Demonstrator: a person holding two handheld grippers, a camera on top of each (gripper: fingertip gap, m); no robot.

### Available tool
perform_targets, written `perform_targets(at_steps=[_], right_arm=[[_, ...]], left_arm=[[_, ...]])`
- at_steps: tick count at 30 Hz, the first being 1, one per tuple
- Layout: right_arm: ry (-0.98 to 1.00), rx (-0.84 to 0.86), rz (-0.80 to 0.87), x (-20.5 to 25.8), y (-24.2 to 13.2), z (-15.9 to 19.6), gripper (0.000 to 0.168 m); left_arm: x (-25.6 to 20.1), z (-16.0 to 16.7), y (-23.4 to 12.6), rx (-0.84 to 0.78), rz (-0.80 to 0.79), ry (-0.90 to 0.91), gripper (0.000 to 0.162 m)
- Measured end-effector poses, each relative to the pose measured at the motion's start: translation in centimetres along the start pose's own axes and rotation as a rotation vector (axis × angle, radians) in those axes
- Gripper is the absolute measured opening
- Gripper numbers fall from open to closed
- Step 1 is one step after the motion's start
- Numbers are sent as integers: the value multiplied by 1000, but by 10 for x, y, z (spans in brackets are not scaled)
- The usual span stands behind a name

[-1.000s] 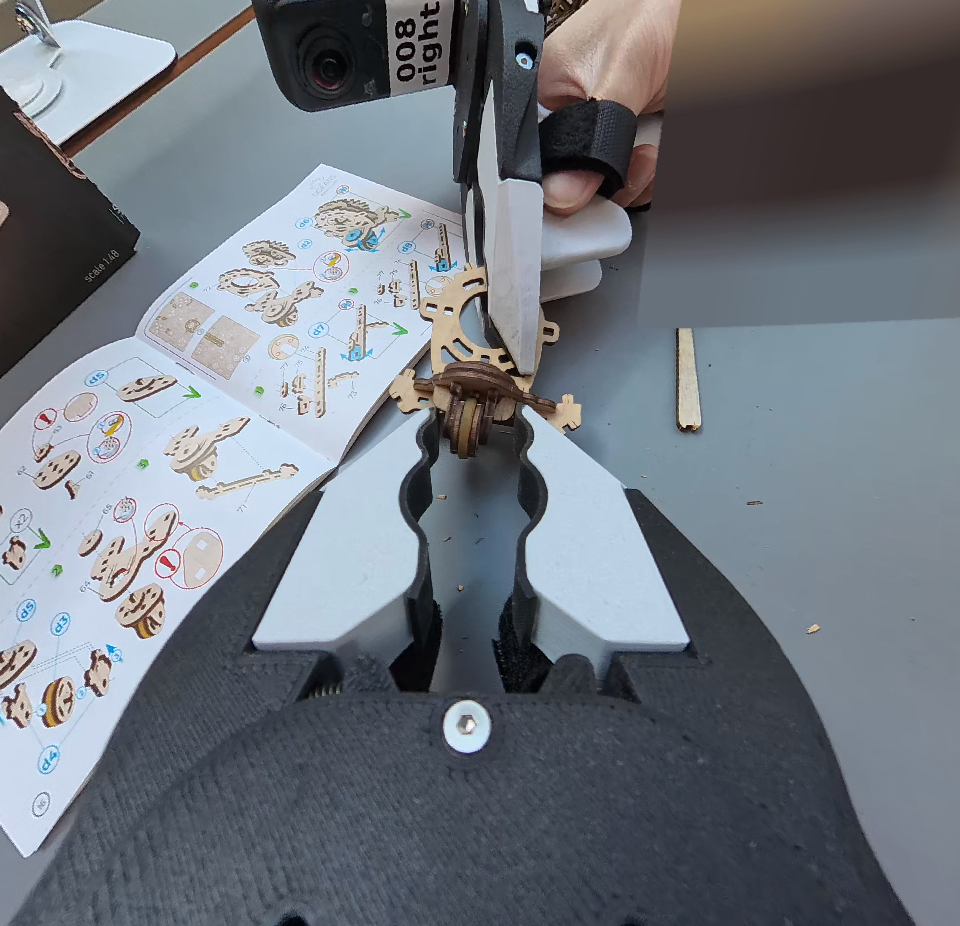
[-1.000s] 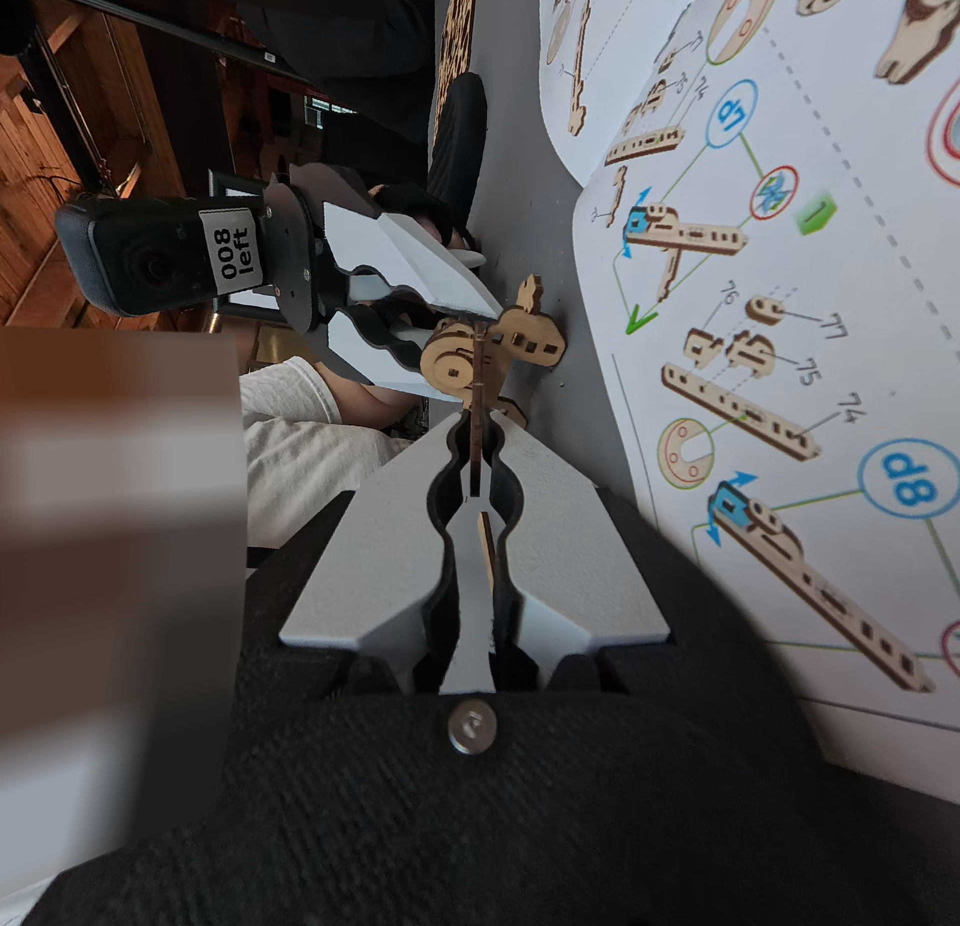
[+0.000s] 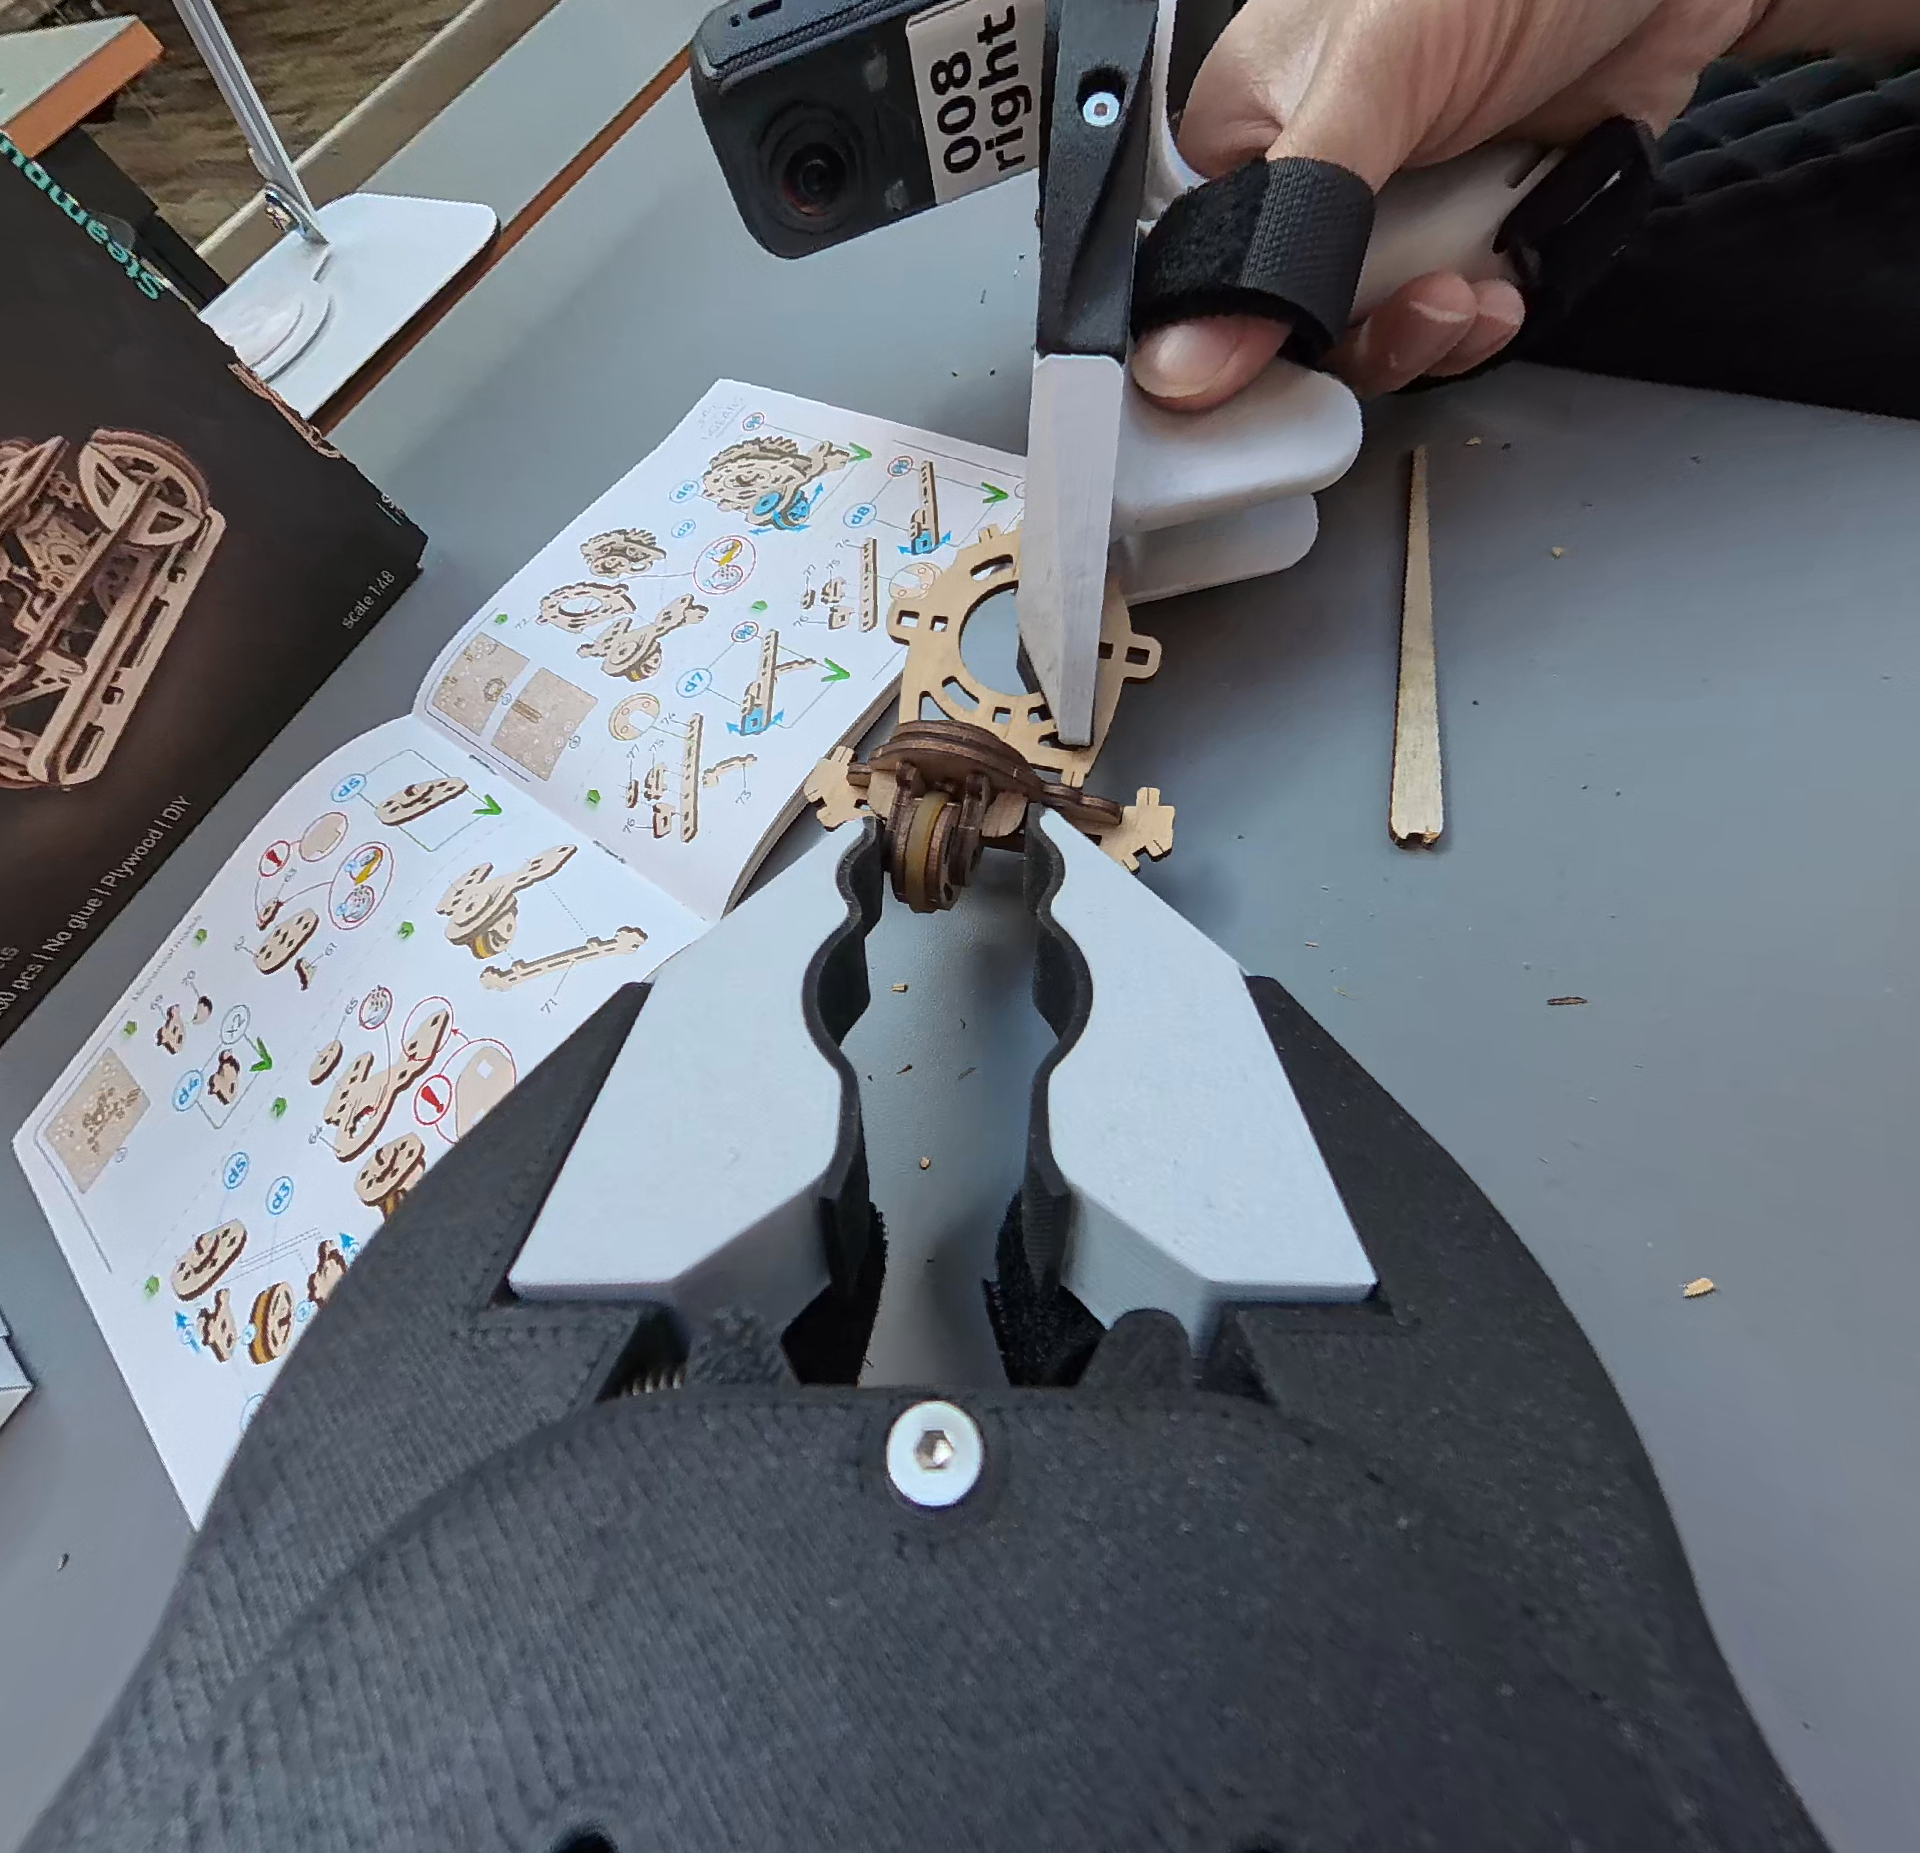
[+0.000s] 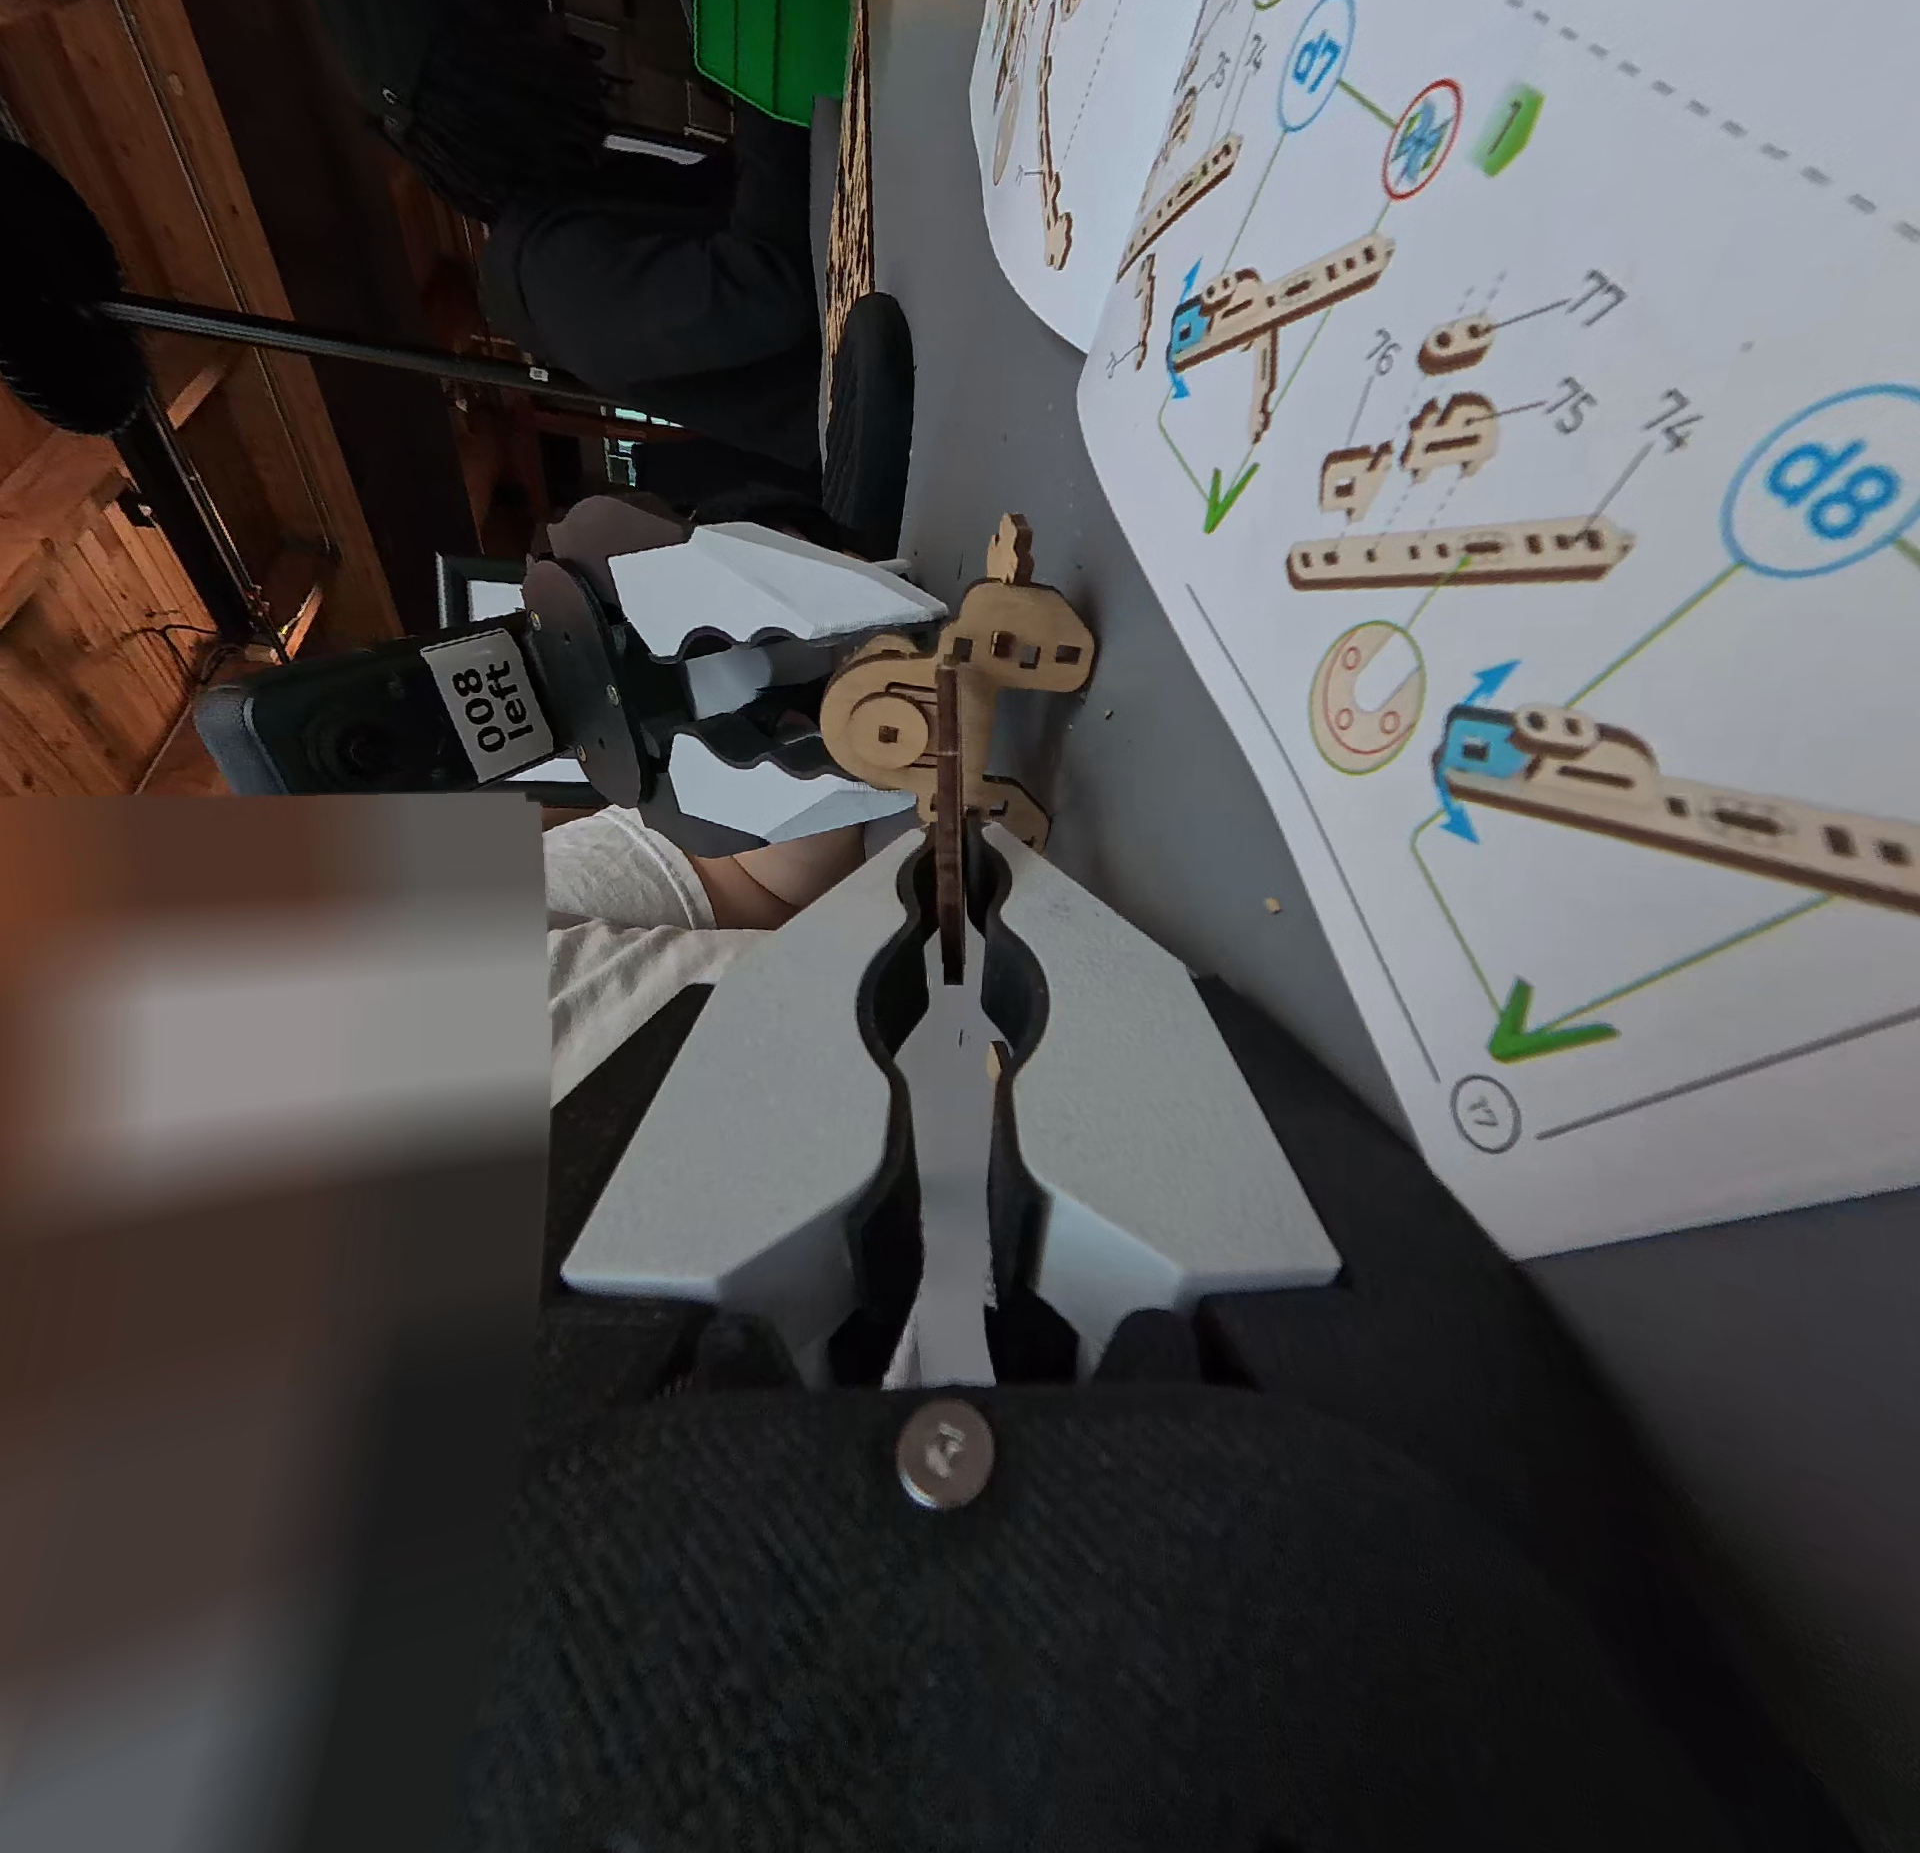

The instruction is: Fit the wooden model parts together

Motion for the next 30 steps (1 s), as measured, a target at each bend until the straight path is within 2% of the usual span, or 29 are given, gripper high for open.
perform_targets(at_steps=[1,6,30], right_arm=[[7,0,-8,1,1,0,1],[22,-16,-48,3,0,-3,1],[-14,13,-31,3,2,-4,1]], left_arm=[[0,0,0,-1,-2,1,24],[-1,-1,0,-3,-3,9,24],[0,0,0,-1,16,-2,25]])
Point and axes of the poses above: each gripper's, where its closed fingertips meet, y out along the fingers, z out of its underside, x = y × z across the jaws, the point moved 3 cm from there along -y, back along the fingers, and after that the axes turned 12 degrees about x, right-handed, at the moved point
